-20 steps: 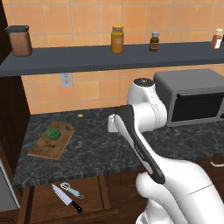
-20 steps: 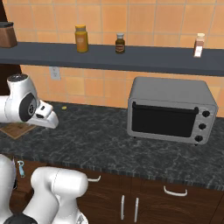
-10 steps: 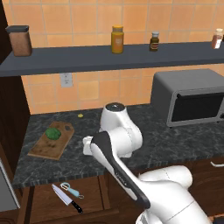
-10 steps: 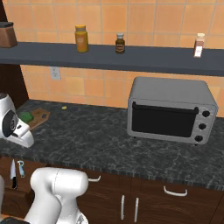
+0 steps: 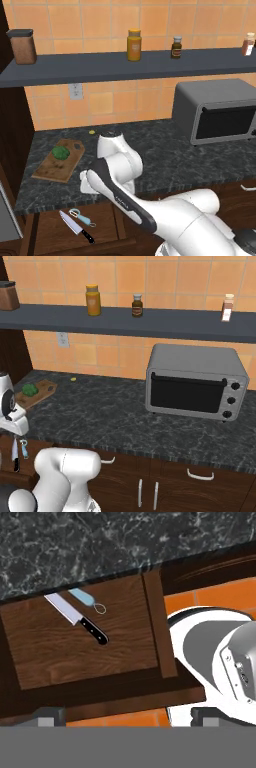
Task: Place the appropriate cutting tool for cutting the broccoli skin on the cutting board.
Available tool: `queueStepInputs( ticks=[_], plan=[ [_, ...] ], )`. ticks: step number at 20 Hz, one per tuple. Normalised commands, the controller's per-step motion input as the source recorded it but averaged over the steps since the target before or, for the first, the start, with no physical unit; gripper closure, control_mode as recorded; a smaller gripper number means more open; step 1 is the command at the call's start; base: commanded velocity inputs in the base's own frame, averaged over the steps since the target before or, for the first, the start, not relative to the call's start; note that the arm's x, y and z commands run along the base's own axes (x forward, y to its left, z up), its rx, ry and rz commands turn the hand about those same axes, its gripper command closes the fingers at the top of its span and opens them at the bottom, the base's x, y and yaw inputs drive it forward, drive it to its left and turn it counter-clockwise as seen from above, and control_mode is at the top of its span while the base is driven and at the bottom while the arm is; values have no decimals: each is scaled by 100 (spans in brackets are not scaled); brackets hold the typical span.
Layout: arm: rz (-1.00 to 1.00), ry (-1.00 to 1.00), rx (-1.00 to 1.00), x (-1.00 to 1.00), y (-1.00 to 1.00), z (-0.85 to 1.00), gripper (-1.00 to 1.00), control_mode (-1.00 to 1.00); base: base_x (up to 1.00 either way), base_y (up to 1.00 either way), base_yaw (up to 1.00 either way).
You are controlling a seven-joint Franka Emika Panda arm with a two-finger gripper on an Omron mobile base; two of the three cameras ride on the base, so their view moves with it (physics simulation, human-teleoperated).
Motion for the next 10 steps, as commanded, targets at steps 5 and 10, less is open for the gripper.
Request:
queueStepInputs(
  ticks=[5,10],
  plan=[
    [0,1,-3,-31,4,-40,-100,-100,0,0,0],
    [0,0,-5,-50,0,-42,-100,-100,0,0,0]
  ],
)
